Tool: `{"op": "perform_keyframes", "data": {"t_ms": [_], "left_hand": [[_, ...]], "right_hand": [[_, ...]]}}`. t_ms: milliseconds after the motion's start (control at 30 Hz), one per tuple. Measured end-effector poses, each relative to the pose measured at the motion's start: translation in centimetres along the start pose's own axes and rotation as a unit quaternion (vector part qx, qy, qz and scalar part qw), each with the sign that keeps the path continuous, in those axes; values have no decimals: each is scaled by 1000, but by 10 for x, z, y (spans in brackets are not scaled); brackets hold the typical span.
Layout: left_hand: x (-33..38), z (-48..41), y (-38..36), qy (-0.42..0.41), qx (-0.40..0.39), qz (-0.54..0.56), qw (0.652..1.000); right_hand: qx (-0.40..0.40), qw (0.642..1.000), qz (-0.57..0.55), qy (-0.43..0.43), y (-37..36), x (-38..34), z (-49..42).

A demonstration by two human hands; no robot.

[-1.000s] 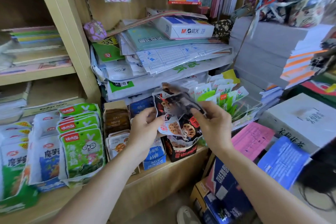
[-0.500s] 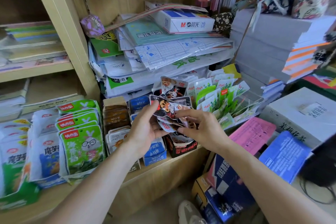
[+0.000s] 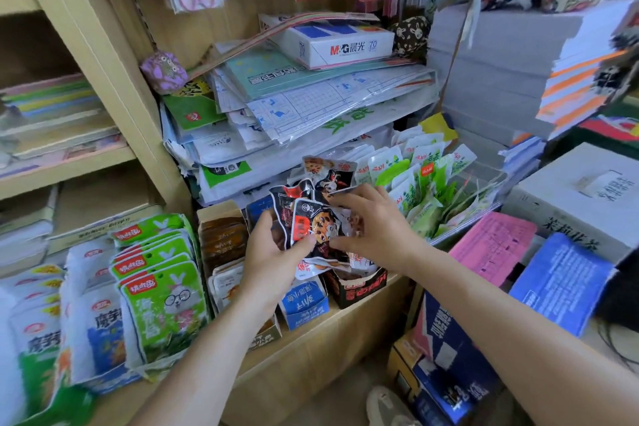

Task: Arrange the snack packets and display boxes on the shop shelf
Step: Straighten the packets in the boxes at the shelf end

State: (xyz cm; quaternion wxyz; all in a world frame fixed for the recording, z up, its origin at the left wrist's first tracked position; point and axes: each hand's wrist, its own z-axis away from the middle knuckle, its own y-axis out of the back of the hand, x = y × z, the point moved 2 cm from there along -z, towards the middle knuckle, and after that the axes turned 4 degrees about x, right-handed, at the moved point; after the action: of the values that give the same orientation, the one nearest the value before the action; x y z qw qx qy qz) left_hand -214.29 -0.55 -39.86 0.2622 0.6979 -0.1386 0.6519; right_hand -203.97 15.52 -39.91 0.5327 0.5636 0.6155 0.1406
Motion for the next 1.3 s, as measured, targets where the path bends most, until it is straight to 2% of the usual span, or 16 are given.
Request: {"op": "perform_keyframes", "data": {"t_ms": [100,233,433,533,633,733,800,900,1033,1300], "left_hand": [[-1,0,2,-11,-13,-34,999],[-2,-2,8,-36,-10,-61,997],[-4,-2,10,-30,86,0,996],[-4,-1,5,-15,95,50,994],[-1,2,2,-28,113,53,992],[4,6,2,-61,136,32,988],[6,8,0,-62,131,39,989],[5,10,-7,-40,106,86,990],[4,15,-16,-19,54,126,990],[10,17,-15,11,-39,157,987]], "right_hand": [[-6,999,-28,-19,0,1,-3],[8,986,-86,-139,5,1,-1],[77,957,-159,-232,13,13,3],[67,917,-271,-286,12,17,7],[87,857,-382,-334,25,20,8],[72,797,-488,-347,34,23,12],[70,775,-525,-345,34,23,14],[57,778,-522,-344,22,19,17],[77,793,-505,-333,7,16,18],[96,837,-485,-233,25,5,17]]}}
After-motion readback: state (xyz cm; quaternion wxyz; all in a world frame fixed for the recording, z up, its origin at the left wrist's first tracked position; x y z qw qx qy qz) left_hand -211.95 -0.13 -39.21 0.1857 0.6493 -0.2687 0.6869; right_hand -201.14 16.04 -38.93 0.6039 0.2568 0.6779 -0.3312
